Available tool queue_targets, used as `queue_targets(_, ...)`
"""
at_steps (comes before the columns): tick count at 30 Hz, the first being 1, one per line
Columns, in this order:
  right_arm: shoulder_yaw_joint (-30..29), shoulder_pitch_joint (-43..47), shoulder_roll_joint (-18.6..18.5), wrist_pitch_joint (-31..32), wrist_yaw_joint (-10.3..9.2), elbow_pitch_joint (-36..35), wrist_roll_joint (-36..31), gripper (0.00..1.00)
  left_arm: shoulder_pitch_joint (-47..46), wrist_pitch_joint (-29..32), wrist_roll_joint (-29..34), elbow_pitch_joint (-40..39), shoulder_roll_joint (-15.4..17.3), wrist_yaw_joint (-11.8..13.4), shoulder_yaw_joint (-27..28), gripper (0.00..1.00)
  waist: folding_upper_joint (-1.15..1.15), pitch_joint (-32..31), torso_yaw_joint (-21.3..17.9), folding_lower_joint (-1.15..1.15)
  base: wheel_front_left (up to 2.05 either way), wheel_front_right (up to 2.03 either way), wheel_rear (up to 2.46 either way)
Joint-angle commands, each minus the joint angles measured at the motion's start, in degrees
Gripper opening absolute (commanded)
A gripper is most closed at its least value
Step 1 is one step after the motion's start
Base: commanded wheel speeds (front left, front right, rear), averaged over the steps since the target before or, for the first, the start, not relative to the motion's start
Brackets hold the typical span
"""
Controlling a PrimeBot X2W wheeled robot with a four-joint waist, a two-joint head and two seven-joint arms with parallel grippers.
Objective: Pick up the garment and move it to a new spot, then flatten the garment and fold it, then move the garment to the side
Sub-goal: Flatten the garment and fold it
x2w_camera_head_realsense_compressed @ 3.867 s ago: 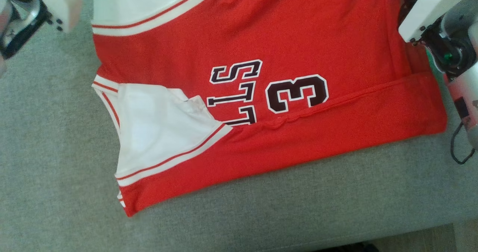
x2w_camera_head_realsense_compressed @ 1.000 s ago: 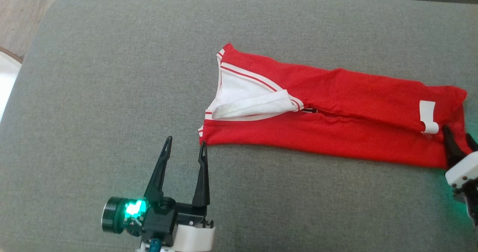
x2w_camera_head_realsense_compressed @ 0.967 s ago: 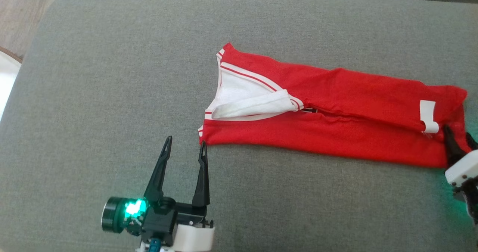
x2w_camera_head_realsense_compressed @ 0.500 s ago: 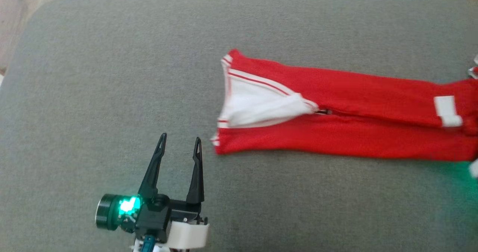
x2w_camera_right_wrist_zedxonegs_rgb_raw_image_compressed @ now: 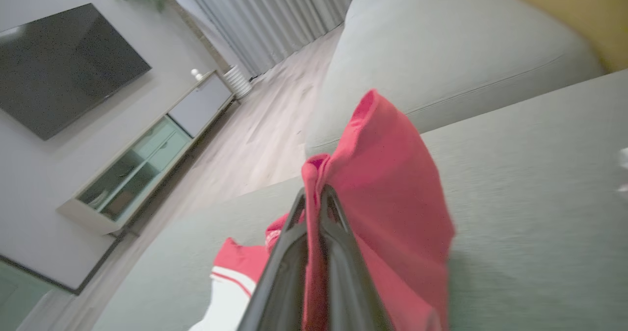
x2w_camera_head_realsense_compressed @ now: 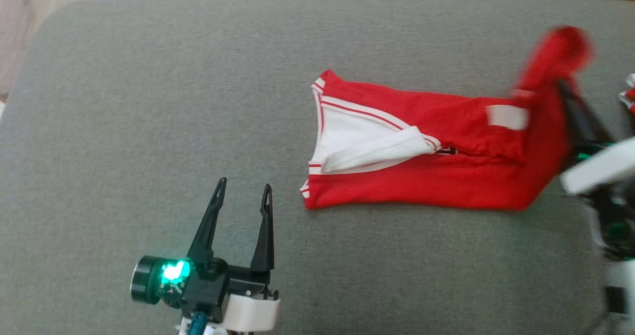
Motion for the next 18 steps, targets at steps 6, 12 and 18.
queue_targets(6, 11.37, -7.43, 7.70, 2.66, 0.37, -3.19, -0.05, 0.00, -1.63, -0.29, 1.11, -1.01, -1.05, -1.38, 2.06, 1.00, 0.00, 0.43, 3.79, 0.00, 0.00, 0.00, 0.00)
queue_targets(12, 19.02, -10.20, 10.77, 2.06, 0.37, 1.44, -1.72, 0.00, -1.78, -0.29, 1.20, -0.61, -1.66, -2.07, 2.09, 1.00, 0.00, 0.57, 6.52, 0.00, 0.00, 0.00, 0.00)
queue_targets(18, 22.73, -11.16, 11.83, -0.14, 0.37, 6.70, -3.14, 0.00, -1.71, -0.29, 1.12, -0.43, -2.09, -2.39, 2.38, 1.00, 0.00, 0.61, 7.55, 0.00, 0.00, 0.00, 0.00)
